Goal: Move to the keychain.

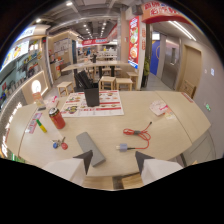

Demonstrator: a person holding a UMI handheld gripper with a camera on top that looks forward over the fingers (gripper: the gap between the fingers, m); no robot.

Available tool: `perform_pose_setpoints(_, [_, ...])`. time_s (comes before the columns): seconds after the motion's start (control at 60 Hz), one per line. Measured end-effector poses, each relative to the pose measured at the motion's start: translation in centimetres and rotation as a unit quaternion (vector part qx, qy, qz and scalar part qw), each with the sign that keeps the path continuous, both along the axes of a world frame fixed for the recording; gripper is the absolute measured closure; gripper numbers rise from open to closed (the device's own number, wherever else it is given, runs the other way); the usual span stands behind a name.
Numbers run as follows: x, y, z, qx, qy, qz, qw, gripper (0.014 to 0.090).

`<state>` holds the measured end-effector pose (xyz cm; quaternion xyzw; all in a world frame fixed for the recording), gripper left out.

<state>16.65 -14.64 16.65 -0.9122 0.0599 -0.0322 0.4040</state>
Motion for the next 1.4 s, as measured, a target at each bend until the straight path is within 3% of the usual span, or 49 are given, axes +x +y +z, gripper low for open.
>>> perform_pose_setpoints(0.417, [-13.3, -1.8, -4.1, -0.034, 0.016, 0.049, 0.998, 0.0199])
perform_pose_setpoints(0.683, [-22.2, 2.2, -7.0, -0.042, 0.027, 0.070, 0.996, 0.0203])
perform_pose_setpoints(1.067, [-24.6, 9.7, -10.6, -0.037, 0.008, 0.059, 0.998, 0.0206])
perform_pose_setpoints(1.4, [-25.1, 11.4, -11.5, -0.040, -0.002, 0.065, 0.997, 0.0204])
